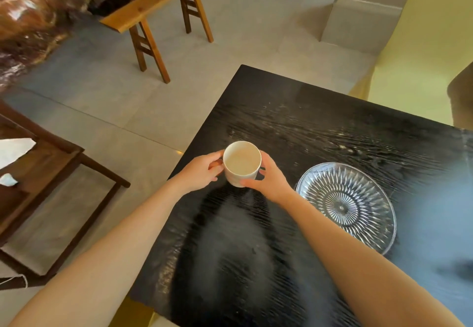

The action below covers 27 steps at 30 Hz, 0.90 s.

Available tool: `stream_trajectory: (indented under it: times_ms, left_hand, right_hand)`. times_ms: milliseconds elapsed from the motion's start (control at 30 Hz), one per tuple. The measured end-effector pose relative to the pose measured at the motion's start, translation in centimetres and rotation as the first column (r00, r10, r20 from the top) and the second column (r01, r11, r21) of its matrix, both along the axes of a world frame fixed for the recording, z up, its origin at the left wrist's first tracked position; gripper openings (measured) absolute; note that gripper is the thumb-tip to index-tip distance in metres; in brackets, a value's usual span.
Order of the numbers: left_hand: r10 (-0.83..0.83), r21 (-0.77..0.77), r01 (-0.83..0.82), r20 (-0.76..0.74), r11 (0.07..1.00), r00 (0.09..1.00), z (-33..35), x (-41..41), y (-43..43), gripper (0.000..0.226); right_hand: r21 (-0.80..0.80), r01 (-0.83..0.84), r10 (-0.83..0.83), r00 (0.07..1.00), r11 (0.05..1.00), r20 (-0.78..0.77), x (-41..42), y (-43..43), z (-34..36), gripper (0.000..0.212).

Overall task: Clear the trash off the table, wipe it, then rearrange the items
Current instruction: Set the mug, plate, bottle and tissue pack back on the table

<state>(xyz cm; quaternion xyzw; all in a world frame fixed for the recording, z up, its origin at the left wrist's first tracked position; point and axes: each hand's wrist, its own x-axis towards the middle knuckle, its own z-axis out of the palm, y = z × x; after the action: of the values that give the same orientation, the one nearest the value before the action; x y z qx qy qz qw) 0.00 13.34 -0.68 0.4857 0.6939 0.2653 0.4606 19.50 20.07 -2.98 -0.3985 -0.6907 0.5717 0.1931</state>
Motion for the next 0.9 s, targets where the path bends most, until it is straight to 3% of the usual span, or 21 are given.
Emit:
stream_trajectory:
  times_ms: [100, 233, 367, 467, 600, 767, 900]
  left_hand:
    - [0.035, 0.014, -0.035, 0.016, 0.999, 0.999, -0.6, -1.0, 1.6, 0.042]
    - [0.255, 0.102, -0.244, -0.105, 0.964, 0.961, -1.6, -2.2, 3.8, 0.030]
    - [0.331, 0.150, -0.306, -0.191, 0.940, 0.924, -2.9, -2.5, 5.7, 0.033]
    - [0.385, 0.145, -0.364, -0.168, 0.920, 0.907, -3.8, -2.8, 6.8, 0.049]
    - [0.427, 0.109, -0.422, -0.019, 0.900, 0.904, -4.8, -3.4, 8.0, 0.058]
    - [0.425, 0.067, -0.422, -0.026, 0.904, 0.905, -5.0, -4.1, 8.8, 0.058]
    - [0.395, 0.021, -0.394, -0.074, 0.919, 0.916, -4.4, -4.1, 8.2, 0.052]
  right_hand:
    - [0.016, 0.079, -0.079, 0.996, 0.997, 0.029, -1.1, 0.7, -0.8, 0.068]
    - [0.061, 0.196, -0.198, 0.980, 0.979, 0.031, -3.0, 1.7, -1.6, 0.059]
    - [0.110, 0.267, -0.274, 0.960, 0.957, 0.056, -5.5, 2.7, -1.9, 0.075]
    - [0.125, 0.313, -0.323, 0.944, 0.942, 0.070, -6.8, 3.6, -2.4, 0.080]
    - [0.132, 0.369, -0.382, 0.919, 0.920, 0.100, -8.3, 4.9, -3.4, 0.085]
    - [0.184, 0.346, -0.378, 0.906, 0.920, 0.189, -8.8, 5.3, -3.8, 0.089]
    - [0.143, 0.220, -0.256, 0.910, 0.965, 0.326, -7.7, 5.7, -3.1, 0.102]
